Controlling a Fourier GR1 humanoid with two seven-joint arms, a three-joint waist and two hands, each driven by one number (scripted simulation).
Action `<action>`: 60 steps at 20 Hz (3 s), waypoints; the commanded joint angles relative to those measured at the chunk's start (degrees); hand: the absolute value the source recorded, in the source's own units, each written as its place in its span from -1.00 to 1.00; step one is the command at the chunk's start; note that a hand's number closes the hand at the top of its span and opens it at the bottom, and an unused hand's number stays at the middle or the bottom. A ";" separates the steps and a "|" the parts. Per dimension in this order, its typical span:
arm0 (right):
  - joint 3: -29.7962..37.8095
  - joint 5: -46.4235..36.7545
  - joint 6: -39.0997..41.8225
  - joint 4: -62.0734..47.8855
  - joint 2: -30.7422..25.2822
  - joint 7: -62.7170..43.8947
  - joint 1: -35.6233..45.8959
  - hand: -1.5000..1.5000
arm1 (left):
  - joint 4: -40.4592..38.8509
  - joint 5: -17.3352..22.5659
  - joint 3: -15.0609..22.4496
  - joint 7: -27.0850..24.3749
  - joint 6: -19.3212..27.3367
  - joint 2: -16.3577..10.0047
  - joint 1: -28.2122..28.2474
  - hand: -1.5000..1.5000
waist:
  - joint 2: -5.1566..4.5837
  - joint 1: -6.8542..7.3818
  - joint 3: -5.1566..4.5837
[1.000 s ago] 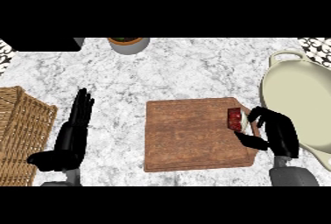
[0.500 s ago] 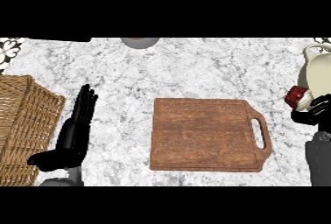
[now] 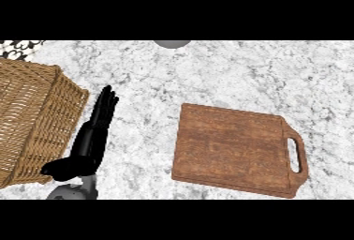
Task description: Pick the cupcake from the cutting board and place it in the pot
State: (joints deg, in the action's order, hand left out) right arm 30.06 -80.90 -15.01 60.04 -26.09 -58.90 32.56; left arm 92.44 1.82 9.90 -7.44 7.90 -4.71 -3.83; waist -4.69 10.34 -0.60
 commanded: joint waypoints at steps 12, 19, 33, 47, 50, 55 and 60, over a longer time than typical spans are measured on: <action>5.04 -25.75 9.25 -16.27 -6.18 -26.20 17.53 1.00 | -1.79 -0.71 1.33 2.06 0.64 1.54 -1.94 0.00 | 1.31 0.33 0.57; 10.82 -34.72 9.85 -17.77 -3.41 -26.30 20.40 1.00 | -2.77 -0.60 0.13 1.78 1.39 1.54 -1.31 0.00 | 2.35 -3.23 0.61; 26.80 -36.76 2.69 -15.30 8.25 -26.30 17.71 1.00 | -3.39 1.71 -4.35 0.53 0.57 -0.70 1.23 0.00 | 3.78 -7.68 0.68; 41.13 -28.16 -17.83 -8.41 17.47 -16.43 12.27 -1.00 | -0.05 -0.03 -2.97 1.90 3.10 0.85 2.84 0.00 | 4.10 -8.26 0.80; 39.12 -30.24 -24.72 -2.99 16.85 -12.17 12.91 -1.00 | -1.50 0.61 -3.97 1.00 1.83 -0.27 2.77 0.00 | 3.90 -8.10 0.70; 38.83 -30.75 -39.81 6.45 20.99 -8.60 11.95 -1.00 | -2.20 0.27 -3.22 1.21 1.91 0.34 2.65 0.00 | 4.08 -8.74 0.66; 41.82 -30.26 -52.05 10.05 25.87 -8.93 9.23 -1.00 | -1.44 0.98 -3.38 0.47 1.04 0.07 4.24 0.00 | 4.32 -8.47 0.66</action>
State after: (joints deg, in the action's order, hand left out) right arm 71.01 -111.16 -53.18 67.17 -3.39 -60.74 43.41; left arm 90.35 2.33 6.13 -6.56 9.92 -4.46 -1.09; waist -0.59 1.75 0.05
